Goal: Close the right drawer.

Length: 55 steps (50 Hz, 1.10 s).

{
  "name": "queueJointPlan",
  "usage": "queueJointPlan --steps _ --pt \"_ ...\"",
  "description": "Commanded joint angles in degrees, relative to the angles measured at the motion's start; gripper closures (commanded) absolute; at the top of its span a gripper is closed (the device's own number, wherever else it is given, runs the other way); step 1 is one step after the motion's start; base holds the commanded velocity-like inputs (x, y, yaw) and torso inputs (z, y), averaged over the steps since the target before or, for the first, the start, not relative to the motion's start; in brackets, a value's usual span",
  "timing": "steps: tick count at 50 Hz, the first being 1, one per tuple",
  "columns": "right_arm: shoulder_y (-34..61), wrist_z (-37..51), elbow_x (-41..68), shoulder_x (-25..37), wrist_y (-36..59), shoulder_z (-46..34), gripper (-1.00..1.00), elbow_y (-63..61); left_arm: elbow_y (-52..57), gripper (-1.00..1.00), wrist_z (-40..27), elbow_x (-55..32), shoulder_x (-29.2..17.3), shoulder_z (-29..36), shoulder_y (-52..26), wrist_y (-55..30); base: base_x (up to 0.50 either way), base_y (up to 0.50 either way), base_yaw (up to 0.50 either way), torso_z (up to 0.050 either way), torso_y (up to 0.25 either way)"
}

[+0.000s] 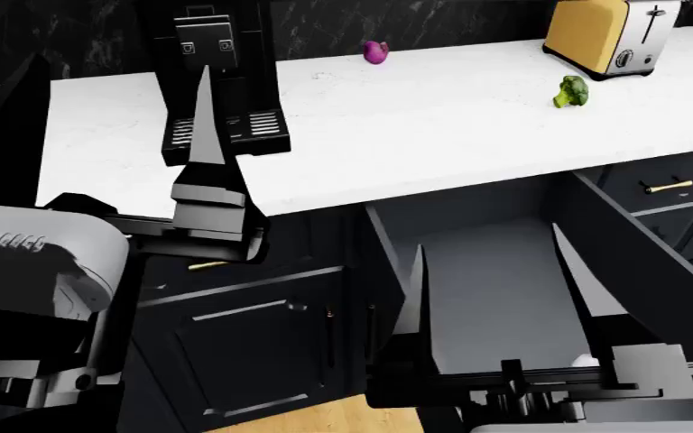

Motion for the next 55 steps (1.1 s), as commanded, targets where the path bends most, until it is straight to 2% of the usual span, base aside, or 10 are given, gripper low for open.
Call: queueJointPlan --steps 1,26,42,55 --pt "-0.5 0.5 1.3 0.0 -0.8 0.7 -1.00 0.0 -0.8 -1.00 1.0 1.8 -0.4 0.8 1.3 1.6 0.00 0.00 -0.50 0.000 0.000" --pt "-2.3 1.0 3.1 0.0 -3.4 2.5 -1.00 0.0 2.1 -1.00 -4.0 -3.4 -0.5 2.0 -3.4 -1.0 0.00 0.00 -0.50 0.000 0.000" --pt "-2.3 1.0 3.2 0.0 -3.8 2.9 -1.00 0.0 -1.3 -1.00 0.1 2.0 -1.2 3.2 0.1 3.5 0.00 0.00 -0.50 0.000 0.000" --pt "-3.9 1.3 4.1 0.0 -5.7 4.1 -1.00 0.0 0.4 -1.00 -1.6 1.0 -1.3 3.6 -0.7 2.3 0.00 0.00 -0.50 0.000 0.000"
